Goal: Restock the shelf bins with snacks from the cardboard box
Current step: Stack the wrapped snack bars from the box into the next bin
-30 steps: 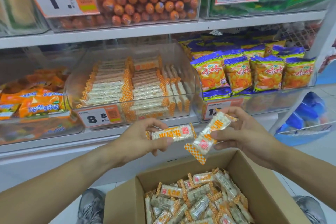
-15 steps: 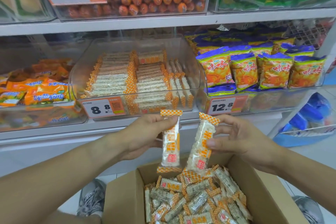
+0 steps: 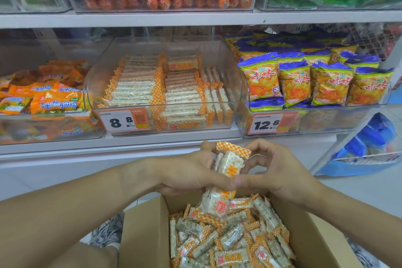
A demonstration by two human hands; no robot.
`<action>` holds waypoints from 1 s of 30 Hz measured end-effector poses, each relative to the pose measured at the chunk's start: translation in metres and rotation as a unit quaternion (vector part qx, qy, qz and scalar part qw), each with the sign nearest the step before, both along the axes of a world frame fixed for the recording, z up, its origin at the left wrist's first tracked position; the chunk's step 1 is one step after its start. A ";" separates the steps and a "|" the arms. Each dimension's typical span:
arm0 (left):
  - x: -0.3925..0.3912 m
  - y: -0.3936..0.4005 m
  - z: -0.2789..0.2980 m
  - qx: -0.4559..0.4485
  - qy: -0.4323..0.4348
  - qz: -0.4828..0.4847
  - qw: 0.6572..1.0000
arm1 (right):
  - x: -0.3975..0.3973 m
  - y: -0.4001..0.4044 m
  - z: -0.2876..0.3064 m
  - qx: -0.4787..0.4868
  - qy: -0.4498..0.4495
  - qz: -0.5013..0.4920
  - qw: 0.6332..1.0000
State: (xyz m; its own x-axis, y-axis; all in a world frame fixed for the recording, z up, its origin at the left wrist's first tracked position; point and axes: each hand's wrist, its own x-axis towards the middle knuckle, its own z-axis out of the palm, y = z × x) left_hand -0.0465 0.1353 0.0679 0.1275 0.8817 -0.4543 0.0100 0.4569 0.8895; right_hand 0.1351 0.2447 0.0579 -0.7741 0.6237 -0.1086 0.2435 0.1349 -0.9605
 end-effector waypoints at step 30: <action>-0.138 -0.035 0.018 0.222 0.595 0.213 0.742 | -0.202 0.087 0.057 0.318 0.015 -0.132 0.939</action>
State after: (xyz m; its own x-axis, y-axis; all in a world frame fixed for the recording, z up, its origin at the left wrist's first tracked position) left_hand -0.1849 0.1002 0.0860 -0.4643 0.8232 0.3268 0.8487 0.3081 0.4298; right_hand -0.0668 0.3316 0.1150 -0.5804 0.7249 0.3711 0.3225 0.6231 -0.7126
